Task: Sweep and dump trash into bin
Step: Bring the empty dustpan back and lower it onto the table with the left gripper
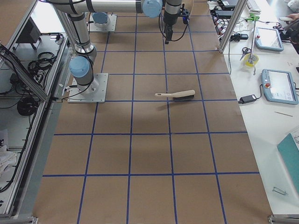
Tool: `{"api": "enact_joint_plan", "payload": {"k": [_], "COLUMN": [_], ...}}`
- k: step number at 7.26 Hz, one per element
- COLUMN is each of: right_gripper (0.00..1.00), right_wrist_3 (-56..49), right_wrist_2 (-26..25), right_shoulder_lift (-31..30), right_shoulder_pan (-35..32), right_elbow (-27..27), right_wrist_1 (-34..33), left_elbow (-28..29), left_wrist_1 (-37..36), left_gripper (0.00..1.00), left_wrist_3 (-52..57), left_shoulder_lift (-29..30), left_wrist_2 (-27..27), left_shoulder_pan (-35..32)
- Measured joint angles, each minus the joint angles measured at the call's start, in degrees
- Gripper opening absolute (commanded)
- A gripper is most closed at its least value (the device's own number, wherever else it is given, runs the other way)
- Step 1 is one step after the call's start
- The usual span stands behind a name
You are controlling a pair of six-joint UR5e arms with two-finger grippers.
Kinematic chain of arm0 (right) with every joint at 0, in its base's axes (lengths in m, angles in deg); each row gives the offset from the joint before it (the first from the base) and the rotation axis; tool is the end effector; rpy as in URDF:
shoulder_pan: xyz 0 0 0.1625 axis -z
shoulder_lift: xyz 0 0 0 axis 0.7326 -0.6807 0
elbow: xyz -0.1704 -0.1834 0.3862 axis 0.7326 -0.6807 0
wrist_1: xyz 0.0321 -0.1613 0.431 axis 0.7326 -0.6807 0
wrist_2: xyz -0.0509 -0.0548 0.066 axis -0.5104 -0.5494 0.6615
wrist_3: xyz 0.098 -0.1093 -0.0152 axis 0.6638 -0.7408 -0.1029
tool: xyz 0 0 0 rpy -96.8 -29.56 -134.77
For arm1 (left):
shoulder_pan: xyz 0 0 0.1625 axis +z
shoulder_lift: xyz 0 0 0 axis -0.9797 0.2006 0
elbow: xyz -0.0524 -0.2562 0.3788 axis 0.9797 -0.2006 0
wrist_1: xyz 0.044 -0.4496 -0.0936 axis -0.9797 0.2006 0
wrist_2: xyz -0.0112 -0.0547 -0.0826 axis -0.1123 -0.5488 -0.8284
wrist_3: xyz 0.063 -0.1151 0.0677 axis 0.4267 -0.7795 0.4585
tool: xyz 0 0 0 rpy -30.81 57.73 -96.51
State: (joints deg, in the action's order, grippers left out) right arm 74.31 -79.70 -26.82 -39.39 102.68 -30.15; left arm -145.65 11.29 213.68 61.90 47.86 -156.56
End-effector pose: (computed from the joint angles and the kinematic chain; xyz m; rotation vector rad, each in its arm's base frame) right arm 0.1039 -0.5865 0.4775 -0.0038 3.0928 0.1115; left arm 0.0608 -0.7787 0.3466 2.3223 1.5318 0.1451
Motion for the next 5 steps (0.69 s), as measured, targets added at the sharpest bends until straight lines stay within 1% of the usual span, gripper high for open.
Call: {"api": "enact_joint_plan", "payload": {"k": [3,5], "right_gripper": [1.00,1.00], "right_wrist_3": [2.2,2.3], "right_wrist_2": [-0.5,-2.3], "right_shoulder_lift": [-0.3,-1.2], "right_shoulder_pan": [0.0,0.0], "right_elbow": [1.1,2.9], "right_wrist_1": [0.1,0.0], "left_elbow": [-2.4,-2.6], "left_wrist_1": [1.0,2.5], "left_gripper": [0.00,0.00], "left_wrist_3": [-19.0,-25.9], "left_shoulder_lift": [3.4,5.2], "left_wrist_2": [-6.8,-8.9], "left_shoulder_pan": [-1.9,-2.5]}}
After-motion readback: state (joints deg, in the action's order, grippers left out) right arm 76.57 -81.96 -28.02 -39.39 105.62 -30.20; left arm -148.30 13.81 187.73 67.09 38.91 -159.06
